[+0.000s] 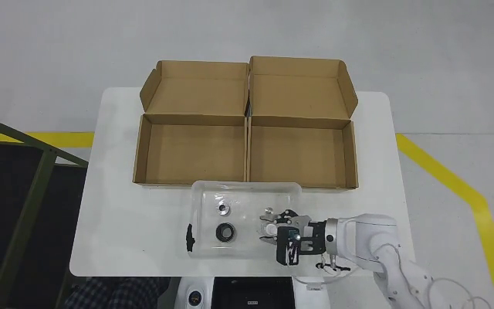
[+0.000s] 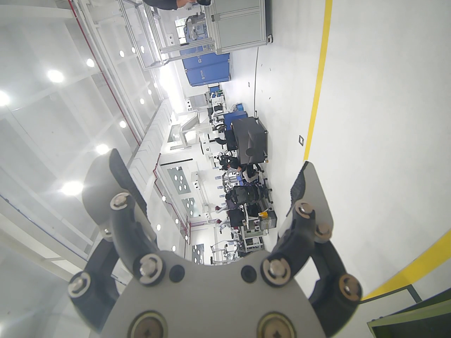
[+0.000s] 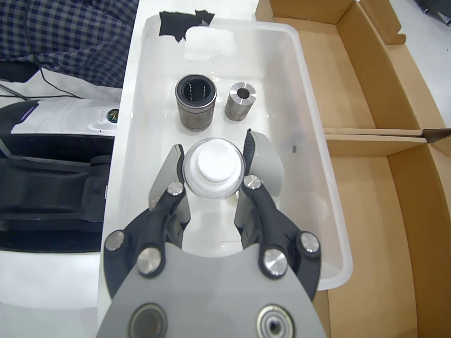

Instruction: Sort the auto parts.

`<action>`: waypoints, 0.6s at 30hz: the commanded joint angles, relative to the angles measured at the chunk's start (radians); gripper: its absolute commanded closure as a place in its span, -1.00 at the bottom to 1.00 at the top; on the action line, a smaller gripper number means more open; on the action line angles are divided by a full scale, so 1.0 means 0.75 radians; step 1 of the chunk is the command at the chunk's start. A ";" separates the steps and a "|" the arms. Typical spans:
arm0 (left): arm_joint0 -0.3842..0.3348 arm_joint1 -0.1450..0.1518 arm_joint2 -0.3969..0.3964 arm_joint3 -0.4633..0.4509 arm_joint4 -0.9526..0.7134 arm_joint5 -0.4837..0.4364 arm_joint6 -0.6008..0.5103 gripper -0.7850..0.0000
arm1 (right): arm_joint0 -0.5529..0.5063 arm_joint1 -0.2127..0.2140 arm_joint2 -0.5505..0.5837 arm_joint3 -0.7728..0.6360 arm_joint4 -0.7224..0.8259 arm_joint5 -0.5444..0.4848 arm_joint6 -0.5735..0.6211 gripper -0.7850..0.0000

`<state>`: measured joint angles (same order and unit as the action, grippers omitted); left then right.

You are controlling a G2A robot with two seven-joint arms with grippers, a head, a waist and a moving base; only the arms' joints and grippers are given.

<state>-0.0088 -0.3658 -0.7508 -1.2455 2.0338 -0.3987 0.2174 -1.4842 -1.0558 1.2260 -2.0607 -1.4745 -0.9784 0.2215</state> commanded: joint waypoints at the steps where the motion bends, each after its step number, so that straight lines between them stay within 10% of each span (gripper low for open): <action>1: 0.000 0.000 0.000 0.000 0.000 0.000 0.000 -1.00 | 0.006 0.001 0.004 0.006 0.025 0.004 -0.043 1.00; 18: 0.000 0.000 0.000 0.000 0.000 0.000 0.000 -1.00 | 0.021 -0.007 0.094 0.192 0.408 0.172 -0.431 1.00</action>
<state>-0.0088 -0.3658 -0.7508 -1.2455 2.0338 -0.3987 0.2174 -1.4692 -1.0610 1.2941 -1.9235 -1.1846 -0.8512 -0.0936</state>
